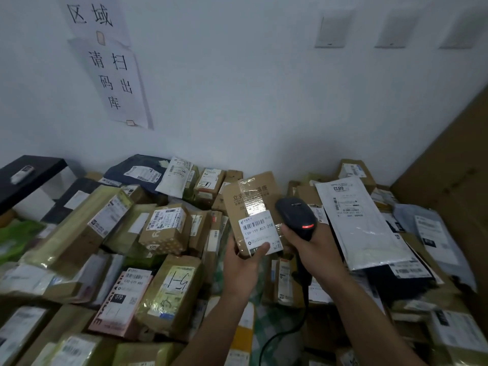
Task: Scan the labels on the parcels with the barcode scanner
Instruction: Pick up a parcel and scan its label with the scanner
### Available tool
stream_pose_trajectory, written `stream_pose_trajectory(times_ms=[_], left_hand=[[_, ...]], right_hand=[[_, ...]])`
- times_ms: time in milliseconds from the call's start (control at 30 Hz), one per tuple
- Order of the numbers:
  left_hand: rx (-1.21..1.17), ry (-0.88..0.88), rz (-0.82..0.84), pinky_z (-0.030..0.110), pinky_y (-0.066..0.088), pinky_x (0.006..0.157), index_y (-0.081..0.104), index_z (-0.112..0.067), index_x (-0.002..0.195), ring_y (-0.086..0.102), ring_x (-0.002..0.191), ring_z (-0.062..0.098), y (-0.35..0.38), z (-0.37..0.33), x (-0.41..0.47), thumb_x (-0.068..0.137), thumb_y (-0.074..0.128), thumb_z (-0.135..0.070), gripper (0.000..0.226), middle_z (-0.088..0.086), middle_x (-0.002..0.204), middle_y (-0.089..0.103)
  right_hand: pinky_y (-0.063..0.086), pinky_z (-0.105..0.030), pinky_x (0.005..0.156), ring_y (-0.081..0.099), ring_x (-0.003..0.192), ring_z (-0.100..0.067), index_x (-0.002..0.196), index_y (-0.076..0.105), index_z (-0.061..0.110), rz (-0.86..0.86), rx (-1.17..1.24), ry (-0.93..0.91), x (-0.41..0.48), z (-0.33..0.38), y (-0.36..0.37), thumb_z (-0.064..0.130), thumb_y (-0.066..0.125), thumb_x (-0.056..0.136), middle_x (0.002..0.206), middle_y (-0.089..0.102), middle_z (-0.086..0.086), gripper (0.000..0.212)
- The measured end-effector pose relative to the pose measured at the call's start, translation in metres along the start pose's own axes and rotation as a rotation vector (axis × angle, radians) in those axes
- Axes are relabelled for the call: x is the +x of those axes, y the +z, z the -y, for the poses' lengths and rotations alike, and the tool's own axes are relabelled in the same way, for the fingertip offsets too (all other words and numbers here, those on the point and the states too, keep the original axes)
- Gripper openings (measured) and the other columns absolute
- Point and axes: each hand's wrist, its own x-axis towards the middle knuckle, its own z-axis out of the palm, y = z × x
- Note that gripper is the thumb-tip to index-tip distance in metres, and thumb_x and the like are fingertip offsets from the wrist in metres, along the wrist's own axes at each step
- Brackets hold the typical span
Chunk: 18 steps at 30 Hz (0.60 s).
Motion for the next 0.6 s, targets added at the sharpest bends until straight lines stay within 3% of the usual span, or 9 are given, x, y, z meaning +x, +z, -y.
stream_pose_trajectory(times_ms=[100,267,333,433,600], left_hand=[[0.026,0.061,-0.056,0.013,0.053,0.080,0.052,-0.032,0.138,0.065,0.110,-0.001,0.001,-0.005,0.009,0.083,0.085,-0.021,0.066,-0.019,0.120,0.069],[0.041,0.196,-0.090,0.018,0.056,0.089,0.043,-0.032,0.145,0.062,0.120,0.001,0.004,-0.010,0.034,0.086,0.083,-0.017,0.073,-0.014,0.132,0.065],[0.042,0.253,-0.091,0.014,0.055,0.087,0.042,-0.031,0.145,0.061,0.119,-0.002,0.005,-0.011,0.042,0.087,0.081,-0.012,0.073,-0.012,0.132,0.064],[0.058,0.279,-0.085,0.016,0.055,0.089,0.042,-0.028,0.147,0.062,0.119,-0.002,0.005,-0.009,0.054,0.087,0.079,-0.008,0.073,-0.010,0.133,0.064],[0.086,0.289,-0.076,0.021,0.057,0.089,0.039,-0.032,0.149,0.062,0.123,0.005,0.004,-0.004,0.066,0.087,0.080,-0.012,0.077,-0.008,0.137,0.064]], right_hand=[[0.052,-0.012,0.067,0.071,0.088,-0.001,0.129,0.064,0.025,0.006,-0.106,-0.026,-0.007,0.008,-0.001,0.033,0.075,0.092,0.101,0.075,0.011,0.040],[0.062,-0.039,0.085,0.075,0.089,-0.014,0.117,0.069,0.030,0.158,-0.175,0.024,-0.015,0.019,-0.002,0.029,0.075,0.093,0.094,0.079,0.006,0.024],[0.062,-0.032,0.081,0.075,0.085,-0.012,0.109,0.070,0.030,0.208,-0.197,0.031,-0.018,0.024,0.000,0.026,0.073,0.094,0.091,0.079,0.006,0.016],[0.053,-0.015,0.060,0.075,0.076,-0.010,0.112,0.068,0.026,0.227,-0.163,0.050,-0.020,0.029,0.002,0.024,0.069,0.097,0.087,0.078,0.002,0.015],[0.053,-0.017,0.060,0.077,0.078,-0.018,0.117,0.064,0.030,0.236,-0.162,0.060,-0.018,0.032,0.005,0.027,0.068,0.098,0.085,0.078,0.000,0.020]])
